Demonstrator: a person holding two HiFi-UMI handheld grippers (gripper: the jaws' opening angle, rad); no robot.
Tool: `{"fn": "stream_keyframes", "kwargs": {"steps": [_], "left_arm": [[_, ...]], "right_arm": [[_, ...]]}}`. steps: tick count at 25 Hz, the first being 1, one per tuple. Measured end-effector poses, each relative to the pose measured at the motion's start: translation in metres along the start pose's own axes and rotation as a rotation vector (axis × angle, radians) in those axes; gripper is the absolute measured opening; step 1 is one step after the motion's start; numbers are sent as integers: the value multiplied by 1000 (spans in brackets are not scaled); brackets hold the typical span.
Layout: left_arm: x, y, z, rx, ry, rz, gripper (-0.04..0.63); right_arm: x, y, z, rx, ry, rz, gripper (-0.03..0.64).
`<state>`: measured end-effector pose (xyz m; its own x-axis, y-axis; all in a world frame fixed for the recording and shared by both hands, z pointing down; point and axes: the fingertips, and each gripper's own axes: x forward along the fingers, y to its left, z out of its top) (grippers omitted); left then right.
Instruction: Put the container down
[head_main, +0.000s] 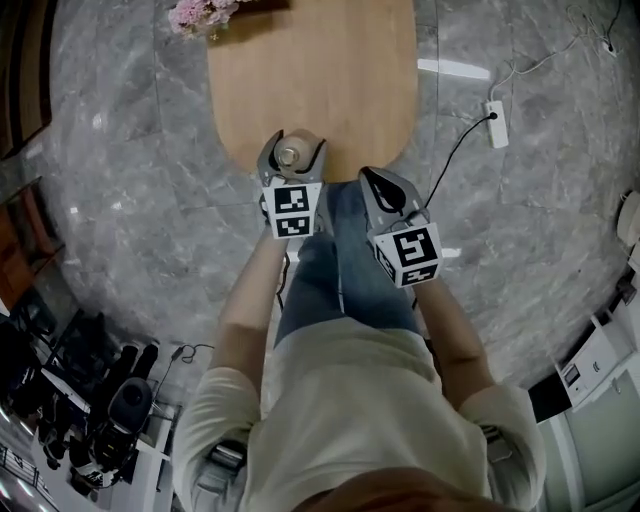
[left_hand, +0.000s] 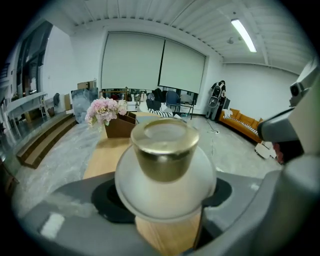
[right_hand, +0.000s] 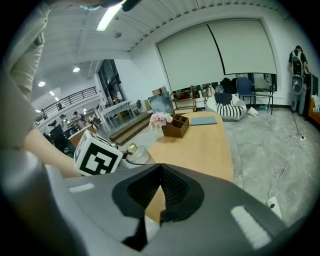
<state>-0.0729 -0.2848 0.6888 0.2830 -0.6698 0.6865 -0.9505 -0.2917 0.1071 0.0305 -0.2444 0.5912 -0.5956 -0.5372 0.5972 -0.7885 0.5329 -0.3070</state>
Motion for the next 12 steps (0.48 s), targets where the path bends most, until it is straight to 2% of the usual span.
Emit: {"fn": "stream_keyframes", "kwargs": {"steps": [12], "left_arm": [[104,14,-35,63,89,58,348]], "right_arm": [[44,-38,-33,61,84,26,2]]}}
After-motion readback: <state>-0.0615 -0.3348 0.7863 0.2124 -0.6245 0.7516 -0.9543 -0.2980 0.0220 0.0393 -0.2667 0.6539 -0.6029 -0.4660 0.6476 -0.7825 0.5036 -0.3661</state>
